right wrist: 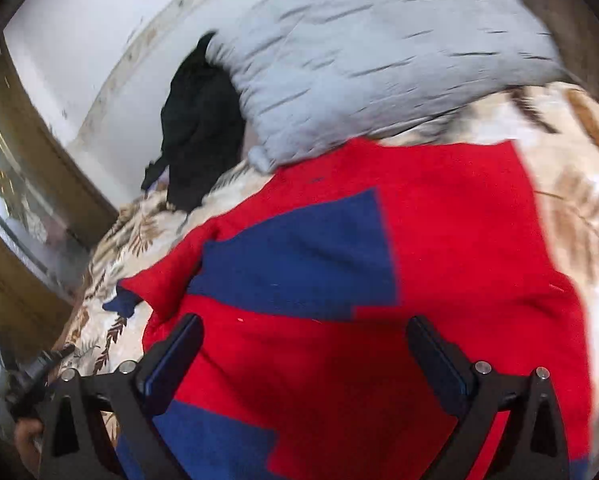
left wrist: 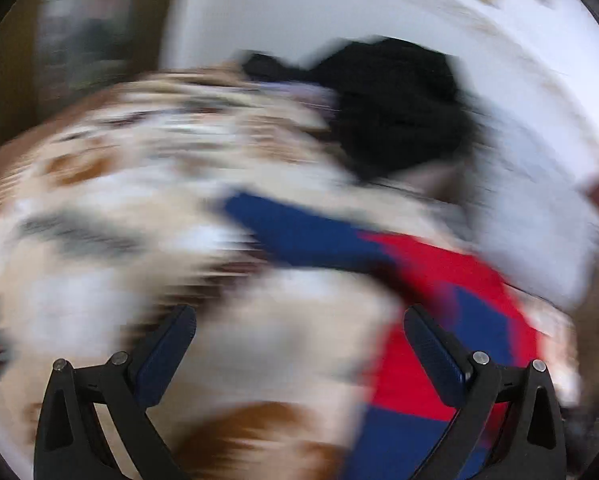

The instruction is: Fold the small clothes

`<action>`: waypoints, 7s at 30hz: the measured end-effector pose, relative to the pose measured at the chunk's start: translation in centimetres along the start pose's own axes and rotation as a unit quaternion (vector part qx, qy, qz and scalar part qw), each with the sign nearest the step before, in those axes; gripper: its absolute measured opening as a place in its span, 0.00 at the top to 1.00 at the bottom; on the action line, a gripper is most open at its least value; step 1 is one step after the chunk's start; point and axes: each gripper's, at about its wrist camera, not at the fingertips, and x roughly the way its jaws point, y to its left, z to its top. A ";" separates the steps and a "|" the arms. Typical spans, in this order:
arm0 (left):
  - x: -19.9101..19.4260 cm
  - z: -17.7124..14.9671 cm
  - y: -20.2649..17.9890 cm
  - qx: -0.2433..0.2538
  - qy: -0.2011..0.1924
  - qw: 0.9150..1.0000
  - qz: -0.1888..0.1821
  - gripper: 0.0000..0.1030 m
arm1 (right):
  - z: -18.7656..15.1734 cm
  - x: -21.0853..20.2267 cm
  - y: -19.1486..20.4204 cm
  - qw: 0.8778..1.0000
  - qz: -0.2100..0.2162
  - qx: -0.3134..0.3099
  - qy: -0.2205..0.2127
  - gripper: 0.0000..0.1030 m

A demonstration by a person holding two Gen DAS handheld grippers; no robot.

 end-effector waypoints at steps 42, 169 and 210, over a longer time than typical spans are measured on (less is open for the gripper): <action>11.3 -3.5 -3.6 -0.064 0.130 0.989 -0.003 0.98 | 4.6 -3.1 -4.9 0.993 0.077 0.080 -0.037 0.00; -10.3 -18.3 5.2 0.035 0.219 0.968 -0.117 0.39 | -14.0 -16.0 -10.1 0.971 0.098 0.178 0.123 0.19; -11.0 -19.3 6.6 -0.002 0.221 0.972 -0.083 0.72 | -16.6 -18.5 -10.3 0.973 0.019 0.171 0.151 0.24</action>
